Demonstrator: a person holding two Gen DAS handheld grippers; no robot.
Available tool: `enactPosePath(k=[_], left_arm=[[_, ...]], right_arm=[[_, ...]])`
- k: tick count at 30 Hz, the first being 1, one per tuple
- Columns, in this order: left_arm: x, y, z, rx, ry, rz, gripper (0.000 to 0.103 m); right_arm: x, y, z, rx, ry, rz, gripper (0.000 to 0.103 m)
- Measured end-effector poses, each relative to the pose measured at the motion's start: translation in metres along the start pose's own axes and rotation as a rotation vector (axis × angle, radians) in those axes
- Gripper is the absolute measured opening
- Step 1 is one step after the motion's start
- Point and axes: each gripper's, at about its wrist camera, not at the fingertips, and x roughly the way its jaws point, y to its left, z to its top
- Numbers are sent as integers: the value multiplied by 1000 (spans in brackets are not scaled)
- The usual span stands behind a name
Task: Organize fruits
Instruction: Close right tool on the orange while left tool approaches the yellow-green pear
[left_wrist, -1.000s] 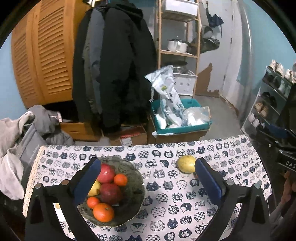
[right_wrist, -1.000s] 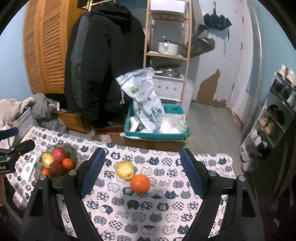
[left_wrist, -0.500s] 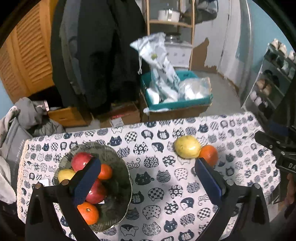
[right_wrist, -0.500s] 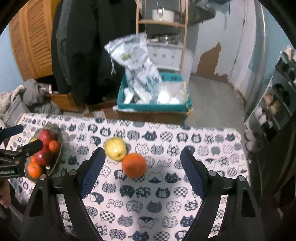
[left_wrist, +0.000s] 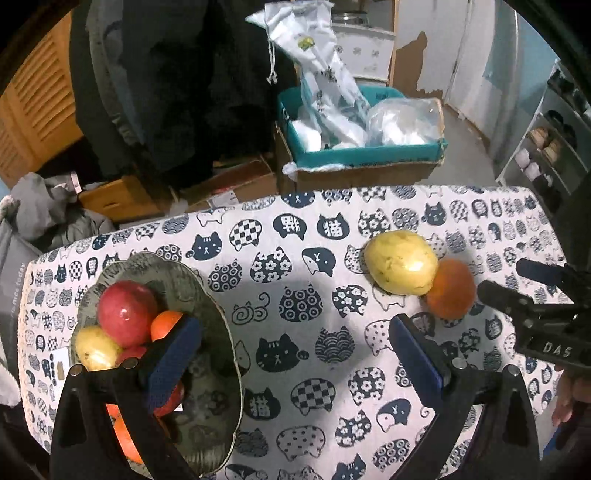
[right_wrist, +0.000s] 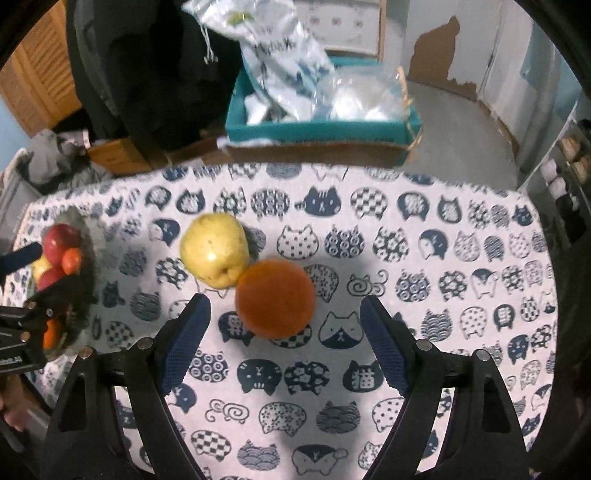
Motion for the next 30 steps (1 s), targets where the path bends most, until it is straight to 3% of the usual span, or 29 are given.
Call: enactPosePath(k=[7, 15, 19, 30], left_arm=[[27, 0, 0, -24, 54, -12, 102], [41, -2, 3, -34, 84, -28, 102], [43, -4, 7, -51, 94, -53, 102], [49, -24, 21, -68, 101, -110, 102]], right_arm=[[41, 3, -6, -14, 82, 2, 82], [64, 3, -5, -19, 115, 17, 82], [72, 5, -3, -19, 120, 42, 71], [68, -17, -11, 15, 106, 8, 66]])
